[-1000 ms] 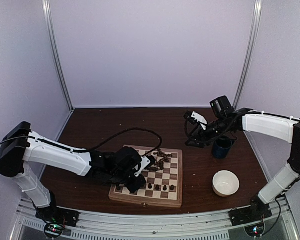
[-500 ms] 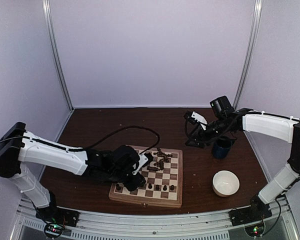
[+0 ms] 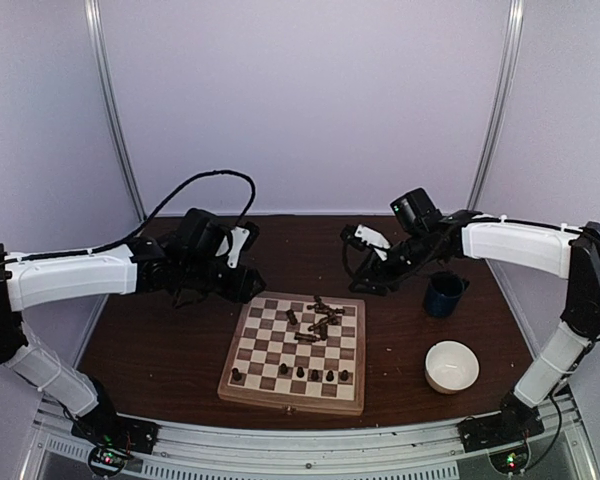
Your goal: Set up the chess pieces on the board
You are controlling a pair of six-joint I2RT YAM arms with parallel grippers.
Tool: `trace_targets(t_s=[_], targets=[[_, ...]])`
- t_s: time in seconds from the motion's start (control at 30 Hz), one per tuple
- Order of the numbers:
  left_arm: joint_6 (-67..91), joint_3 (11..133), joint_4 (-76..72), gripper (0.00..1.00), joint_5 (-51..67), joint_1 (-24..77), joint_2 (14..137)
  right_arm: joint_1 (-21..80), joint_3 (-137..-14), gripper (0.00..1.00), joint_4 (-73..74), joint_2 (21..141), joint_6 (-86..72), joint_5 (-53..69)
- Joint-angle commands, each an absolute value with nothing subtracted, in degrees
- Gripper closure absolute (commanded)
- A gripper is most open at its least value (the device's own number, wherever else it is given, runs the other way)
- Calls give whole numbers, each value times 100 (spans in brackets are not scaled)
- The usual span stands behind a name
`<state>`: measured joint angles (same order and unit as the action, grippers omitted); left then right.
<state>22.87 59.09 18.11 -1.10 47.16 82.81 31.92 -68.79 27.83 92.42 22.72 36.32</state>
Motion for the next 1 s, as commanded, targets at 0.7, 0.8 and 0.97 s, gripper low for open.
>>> trace_targets(t_s=[0.7,0.8,0.97], targets=[[3293,4687,1102,53,358,4641,7436,5216,-8767,62,4402,11452,2962,2255],[3295,4627,1063,53,348,4640,7418,5263,-8902,63,4429,11592,2924,2117],[3294,4540,1053,53,344,4636,7389,5290,-9058,63,4458,11751,2865,1979]])
